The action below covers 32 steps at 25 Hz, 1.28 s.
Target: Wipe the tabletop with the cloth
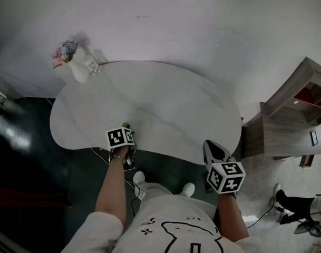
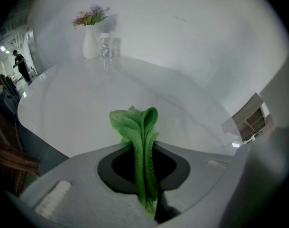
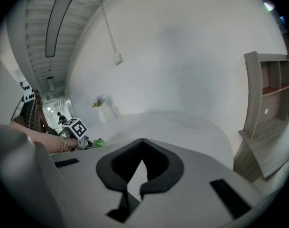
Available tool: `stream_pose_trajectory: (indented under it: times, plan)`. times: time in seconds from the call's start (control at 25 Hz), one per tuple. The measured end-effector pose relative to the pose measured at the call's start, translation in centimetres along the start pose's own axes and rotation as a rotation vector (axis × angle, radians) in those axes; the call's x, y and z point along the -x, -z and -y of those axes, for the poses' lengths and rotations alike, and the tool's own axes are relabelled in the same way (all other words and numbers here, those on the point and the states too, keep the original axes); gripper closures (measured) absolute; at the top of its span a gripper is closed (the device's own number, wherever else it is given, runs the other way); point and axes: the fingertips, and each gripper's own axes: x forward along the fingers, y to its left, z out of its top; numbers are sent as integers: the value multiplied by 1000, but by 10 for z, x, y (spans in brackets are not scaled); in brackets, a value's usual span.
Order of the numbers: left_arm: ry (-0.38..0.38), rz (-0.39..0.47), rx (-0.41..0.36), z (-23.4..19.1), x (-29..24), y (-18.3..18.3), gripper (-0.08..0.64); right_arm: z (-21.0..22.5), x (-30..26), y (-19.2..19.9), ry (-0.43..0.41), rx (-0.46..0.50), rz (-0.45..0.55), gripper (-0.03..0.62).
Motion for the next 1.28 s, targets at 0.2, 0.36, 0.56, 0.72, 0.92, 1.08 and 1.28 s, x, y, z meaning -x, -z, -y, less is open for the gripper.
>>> stream_pose_trajectory:
  times: [0.2, 0.36, 0.56, 0.72, 0.92, 1.08, 1.28]
  plan:
    - [24, 2, -8, 22, -1, 7, 511, 4, 6, 5, -6, 6, -8, 597]
    - [48, 3, -24, 41, -1, 12, 511, 7, 11, 7, -10, 9, -12, 597]
    - [88, -4, -31, 63, 0, 21, 511, 10, 18, 8, -9, 14, -9, 597]
    - [107, -7, -54, 80, -1, 26, 511, 14, 23, 11, -4, 10, -9, 597]
    - [153, -35, -71, 101, -2, 34, 511, 18, 27, 10, 3, 7, -2, 597]
    - [179, -49, -104, 123, -1, 40, 511, 22, 31, 9, 15, -2, 6, 597]
    - [183, -73, -151, 141, -2, 47, 511, 27, 35, 8, 29, -12, 14, 597]
